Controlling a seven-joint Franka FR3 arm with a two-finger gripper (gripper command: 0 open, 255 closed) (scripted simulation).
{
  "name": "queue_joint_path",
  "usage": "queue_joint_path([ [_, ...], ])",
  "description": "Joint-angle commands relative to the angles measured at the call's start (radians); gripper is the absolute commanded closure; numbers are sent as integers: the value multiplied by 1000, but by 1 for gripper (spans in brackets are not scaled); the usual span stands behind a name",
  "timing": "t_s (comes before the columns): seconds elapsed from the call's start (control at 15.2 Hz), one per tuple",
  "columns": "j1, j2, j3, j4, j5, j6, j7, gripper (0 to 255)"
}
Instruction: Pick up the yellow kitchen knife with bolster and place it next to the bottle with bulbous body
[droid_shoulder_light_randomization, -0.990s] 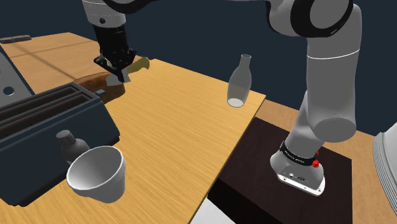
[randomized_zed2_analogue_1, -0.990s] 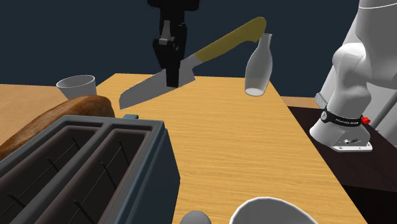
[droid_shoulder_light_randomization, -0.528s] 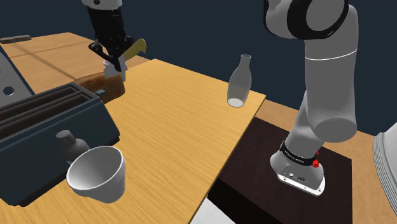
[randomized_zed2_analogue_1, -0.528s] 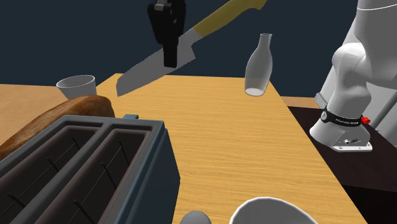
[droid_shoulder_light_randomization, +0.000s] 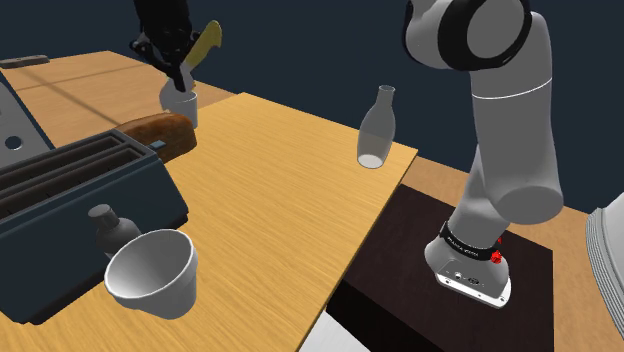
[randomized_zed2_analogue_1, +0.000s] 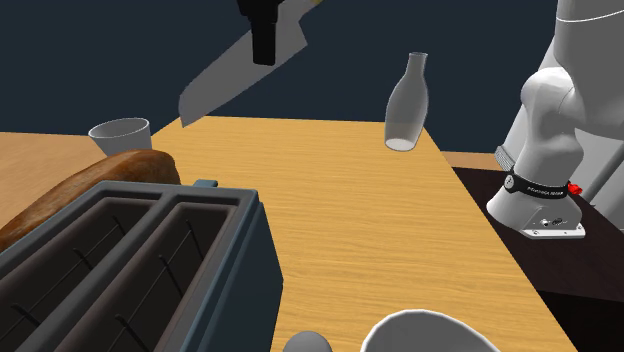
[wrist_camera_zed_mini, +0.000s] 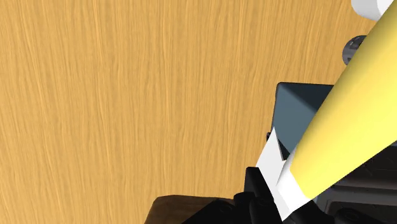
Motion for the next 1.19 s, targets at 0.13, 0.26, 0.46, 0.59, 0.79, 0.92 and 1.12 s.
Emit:
queue_joint_path([
  [0.13,41,67,-7,167,-25,-100,-9,255],
  [0.26,78,129,-17,307,-46,-174,-20,255],
  [0.46,-19,0,0,88,-2,-84,-41,255],
  [0.59,-88,-85,1,-45,34,-32,-76,255],
  [0.79,-170,-182,-11,-186,80,23,-140,255],
  [0.92,-216,-235,-24,-259,106,49,-186,255],
  [1.12,-276,-301,-49,-346,140,80,-258,255],
])
